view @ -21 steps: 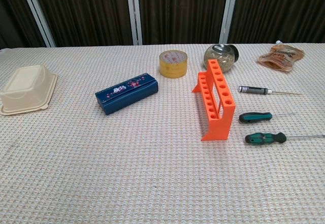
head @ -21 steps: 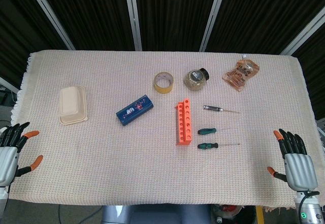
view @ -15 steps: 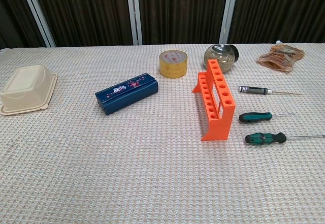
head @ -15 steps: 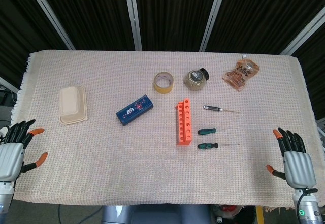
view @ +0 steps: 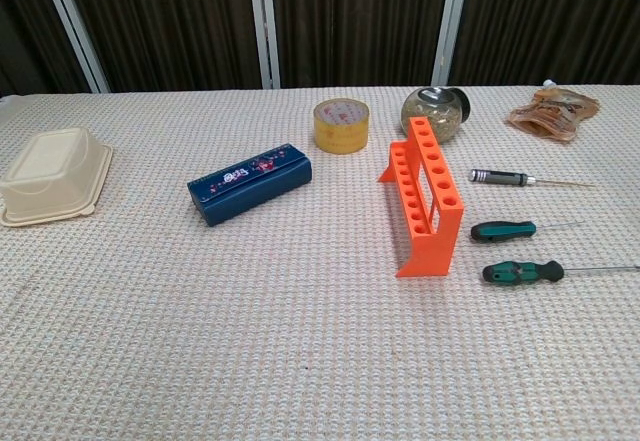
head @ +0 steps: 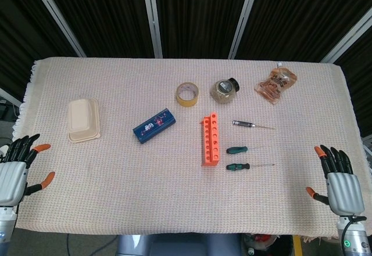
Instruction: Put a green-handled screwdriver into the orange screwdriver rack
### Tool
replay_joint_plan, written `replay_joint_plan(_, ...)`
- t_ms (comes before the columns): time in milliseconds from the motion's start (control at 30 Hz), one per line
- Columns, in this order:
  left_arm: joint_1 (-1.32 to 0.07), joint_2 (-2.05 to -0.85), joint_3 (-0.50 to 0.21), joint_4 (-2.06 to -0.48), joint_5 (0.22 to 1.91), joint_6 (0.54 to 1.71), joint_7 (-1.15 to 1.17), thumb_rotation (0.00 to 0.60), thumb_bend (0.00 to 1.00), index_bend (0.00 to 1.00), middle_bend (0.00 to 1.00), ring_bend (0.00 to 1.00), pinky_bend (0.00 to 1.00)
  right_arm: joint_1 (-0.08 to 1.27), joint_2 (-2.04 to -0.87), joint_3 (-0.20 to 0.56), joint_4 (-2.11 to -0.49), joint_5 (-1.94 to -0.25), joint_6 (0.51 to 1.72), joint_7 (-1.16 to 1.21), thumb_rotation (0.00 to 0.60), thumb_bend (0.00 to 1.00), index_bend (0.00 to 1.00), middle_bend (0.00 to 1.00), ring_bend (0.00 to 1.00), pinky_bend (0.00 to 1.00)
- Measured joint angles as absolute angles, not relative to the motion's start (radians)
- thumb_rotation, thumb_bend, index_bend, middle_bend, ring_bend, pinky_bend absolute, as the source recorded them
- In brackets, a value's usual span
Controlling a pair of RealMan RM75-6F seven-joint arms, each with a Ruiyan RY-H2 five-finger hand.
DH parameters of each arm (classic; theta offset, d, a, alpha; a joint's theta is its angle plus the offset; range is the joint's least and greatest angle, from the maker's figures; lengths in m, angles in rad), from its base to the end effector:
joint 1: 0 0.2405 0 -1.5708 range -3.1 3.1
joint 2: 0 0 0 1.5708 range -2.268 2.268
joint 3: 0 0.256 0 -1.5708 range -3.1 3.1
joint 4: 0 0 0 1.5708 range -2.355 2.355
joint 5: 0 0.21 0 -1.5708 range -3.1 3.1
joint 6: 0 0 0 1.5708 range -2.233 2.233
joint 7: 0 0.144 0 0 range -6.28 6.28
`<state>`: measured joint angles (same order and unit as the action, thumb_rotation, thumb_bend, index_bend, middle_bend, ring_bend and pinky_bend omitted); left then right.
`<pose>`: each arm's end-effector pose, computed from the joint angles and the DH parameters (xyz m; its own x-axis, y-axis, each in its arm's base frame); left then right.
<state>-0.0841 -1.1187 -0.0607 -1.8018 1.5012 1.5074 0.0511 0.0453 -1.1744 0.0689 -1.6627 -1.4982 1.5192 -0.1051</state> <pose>-0.2700 0.1795 0.1489 0.2646 -0.0152 0.9642 0.9639 -0.0258 -0.2649 -0.2998 -0.1718 0.1446 0.3938 0.0280 0.9188 -0.9191 0.0259 0.3932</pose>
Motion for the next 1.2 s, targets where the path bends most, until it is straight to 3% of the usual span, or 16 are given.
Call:
replay_joint_plan(300, -0.072, -1.095, -0.062, -1.813, 1.528, 1.546, 0.037, 0.6, 0.26, 0.25, 0.06, 0.02, 0.0, 0.042, -1.17, 0.058, -1.655, -1.526, 1.526, -0.07, 0.6, 0.01, 0.12, 0.08, 0.0, 0.03)
replay_joint_plan(567, -0.067, -1.081, -0.059, -1.818, 1.534, 1.553, 0.034, 0.6, 0.26, 0.25, 0.06, 0.02, 0.0, 0.082, -1.157, 0.05, -1.683, -1.572, 1.479, -0.088, 0.6, 0.06, 0.26, 0.11, 0.0, 0.03)
replay_joint_plan(867, -0.073, -1.081, -0.064, -1.815, 1.536, 1.549, 0.028, 0.6, 0.26, 0.25, 0.06, 0.02, 0.0, 0.182, -1.121, 0.066, -1.781, -1.551, 1.313, -0.261, 0.6, 0.12, 0.33, 0.14, 0.0, 0.04)
replay_joint_plan(1200, -0.083, -1.077, -0.072, -1.807, 1.517, 1.533, 0.027, 0.6, 0.26, 0.25, 0.05, 0.01, 0.0, 0.38, -1.166, 0.144, -1.849, -1.349, 1.058, -0.415, 0.6, 0.24, 0.36, 0.14, 0.0, 0.04)
